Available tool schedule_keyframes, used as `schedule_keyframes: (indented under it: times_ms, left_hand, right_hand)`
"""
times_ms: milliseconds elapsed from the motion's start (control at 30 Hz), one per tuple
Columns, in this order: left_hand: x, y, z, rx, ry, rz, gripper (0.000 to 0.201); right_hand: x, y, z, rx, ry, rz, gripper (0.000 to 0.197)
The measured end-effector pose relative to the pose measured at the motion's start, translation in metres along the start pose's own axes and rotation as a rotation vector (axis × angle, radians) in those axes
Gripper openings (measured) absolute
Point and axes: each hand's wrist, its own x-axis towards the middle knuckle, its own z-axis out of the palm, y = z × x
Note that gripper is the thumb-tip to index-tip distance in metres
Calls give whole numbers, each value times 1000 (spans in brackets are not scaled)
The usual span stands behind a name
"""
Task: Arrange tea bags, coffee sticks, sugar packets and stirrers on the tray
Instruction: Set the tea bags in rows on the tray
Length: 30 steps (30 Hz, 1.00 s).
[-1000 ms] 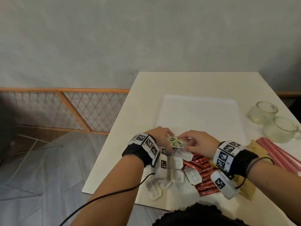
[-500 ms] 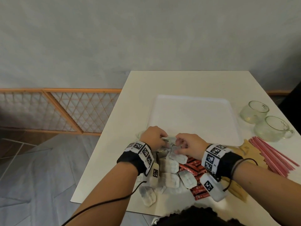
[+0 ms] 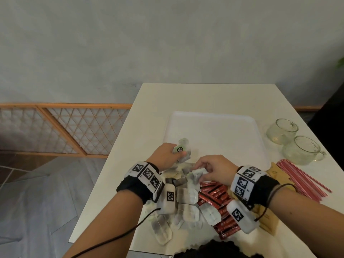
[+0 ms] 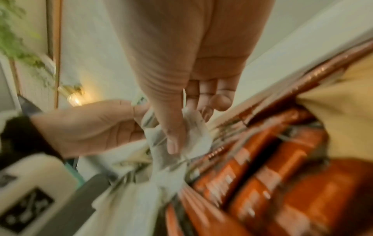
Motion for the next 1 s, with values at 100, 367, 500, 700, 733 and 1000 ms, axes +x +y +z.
schedule_keyframes:
  times_ms: [100,367,500,700,733,1000]
  left_hand:
    - [1,6,1,-15,5,35,33]
    - [10,33,9,-817,-135,-106,30]
    - [19,39,10,-1131,-247,-186,51]
    - [40,43,7,-1321,-68,-302,14]
    - [44,43,4,-1365,-64,-317,14]
    - [69,41,-8,-1359,-95,-366,14]
  right_hand:
    - [-3,-9,-22,115,45,-67,33]
    - [15,-27,-58,366,170,-107,35]
    - [30,-29,-67,338,154,5,45]
    - [49,-35,-78,335,300,11,44]
    - [50,-35,-79,311,298,-15,43]
    - [68,-25,-83,89,303,-115,20]
